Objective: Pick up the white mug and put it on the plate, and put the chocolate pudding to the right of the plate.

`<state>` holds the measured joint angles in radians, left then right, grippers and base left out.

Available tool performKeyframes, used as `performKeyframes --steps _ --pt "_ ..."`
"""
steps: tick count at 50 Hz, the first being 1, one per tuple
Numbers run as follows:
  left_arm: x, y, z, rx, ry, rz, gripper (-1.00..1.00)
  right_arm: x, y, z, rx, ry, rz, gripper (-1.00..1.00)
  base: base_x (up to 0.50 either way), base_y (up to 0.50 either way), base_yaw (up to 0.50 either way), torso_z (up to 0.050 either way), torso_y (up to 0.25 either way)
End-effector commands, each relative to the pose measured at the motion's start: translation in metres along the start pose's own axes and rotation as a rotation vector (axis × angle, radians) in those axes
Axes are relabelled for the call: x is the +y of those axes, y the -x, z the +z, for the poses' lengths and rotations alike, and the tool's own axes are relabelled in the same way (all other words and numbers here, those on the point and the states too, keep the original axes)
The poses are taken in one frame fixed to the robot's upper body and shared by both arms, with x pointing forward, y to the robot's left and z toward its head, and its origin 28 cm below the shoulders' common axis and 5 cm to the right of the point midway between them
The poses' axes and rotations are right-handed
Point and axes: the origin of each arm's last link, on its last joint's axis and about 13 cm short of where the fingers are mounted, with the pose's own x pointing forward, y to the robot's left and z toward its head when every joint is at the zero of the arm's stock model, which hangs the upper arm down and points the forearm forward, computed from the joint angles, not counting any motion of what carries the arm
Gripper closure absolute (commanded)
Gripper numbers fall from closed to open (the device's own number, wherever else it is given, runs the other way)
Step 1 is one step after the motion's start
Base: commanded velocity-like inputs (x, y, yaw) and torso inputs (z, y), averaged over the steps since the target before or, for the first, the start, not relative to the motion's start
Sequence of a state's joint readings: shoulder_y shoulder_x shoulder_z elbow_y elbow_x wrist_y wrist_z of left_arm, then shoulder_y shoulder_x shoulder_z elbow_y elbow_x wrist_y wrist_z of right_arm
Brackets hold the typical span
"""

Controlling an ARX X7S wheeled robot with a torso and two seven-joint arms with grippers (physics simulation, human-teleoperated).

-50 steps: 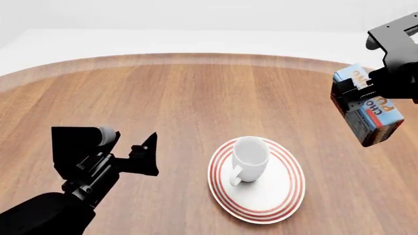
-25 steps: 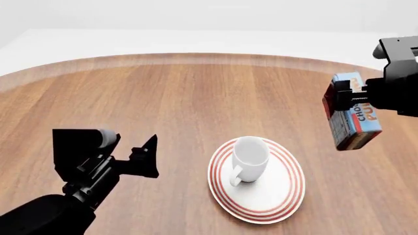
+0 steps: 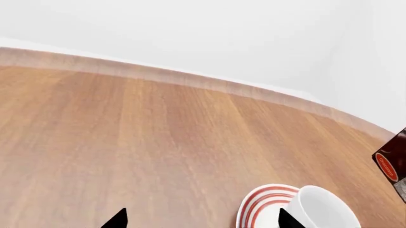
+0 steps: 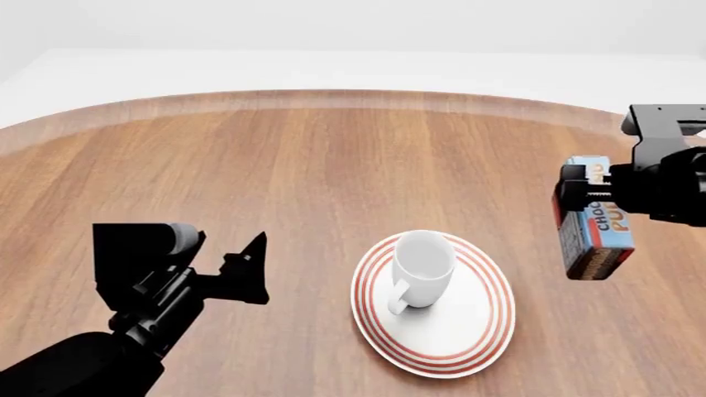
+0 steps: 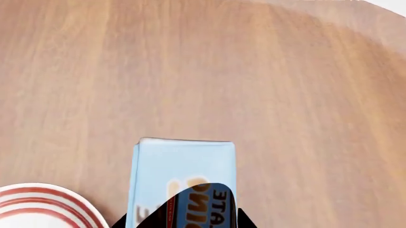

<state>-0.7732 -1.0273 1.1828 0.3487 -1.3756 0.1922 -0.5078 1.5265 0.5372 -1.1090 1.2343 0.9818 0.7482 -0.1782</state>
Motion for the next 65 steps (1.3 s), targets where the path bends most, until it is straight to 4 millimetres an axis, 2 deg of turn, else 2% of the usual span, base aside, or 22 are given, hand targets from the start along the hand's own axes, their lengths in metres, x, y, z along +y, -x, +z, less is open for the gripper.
performKeyframes --steps 1,19,61,62,65 --pt "-0.003 -0.005 0.002 -0.034 0.010 -0.032 -1.00 0.009 -0.014 -0.015 0.014 -0.008 0.060 1.00 0.00 0.00 0.00 0.000 0.000" --pt "-0.006 -0.006 0.001 -0.027 0.006 -0.036 -1.00 -0.004 -0.020 -0.041 0.034 -0.043 0.041 1.00 0.00 0.00 0.00 0.000 0.000" --pt "-0.009 -0.009 -0.003 -0.011 0.006 -0.044 -1.00 -0.011 -0.033 -0.067 0.056 -0.045 0.027 1.00 0.00 0.00 0.00 0.000 0.000" --pt "-0.009 -0.009 -0.004 -0.010 0.006 -0.044 -1.00 -0.011 -0.033 -0.067 0.055 -0.047 0.024 -1.00 0.00 0.00 0.00 0.000 0.000" --pt "-0.009 -0.009 -0.005 -0.009 0.007 -0.044 -1.00 -0.011 -0.033 -0.068 0.055 -0.046 0.027 -1.00 0.00 0.00 0.00 0.000 0.000"
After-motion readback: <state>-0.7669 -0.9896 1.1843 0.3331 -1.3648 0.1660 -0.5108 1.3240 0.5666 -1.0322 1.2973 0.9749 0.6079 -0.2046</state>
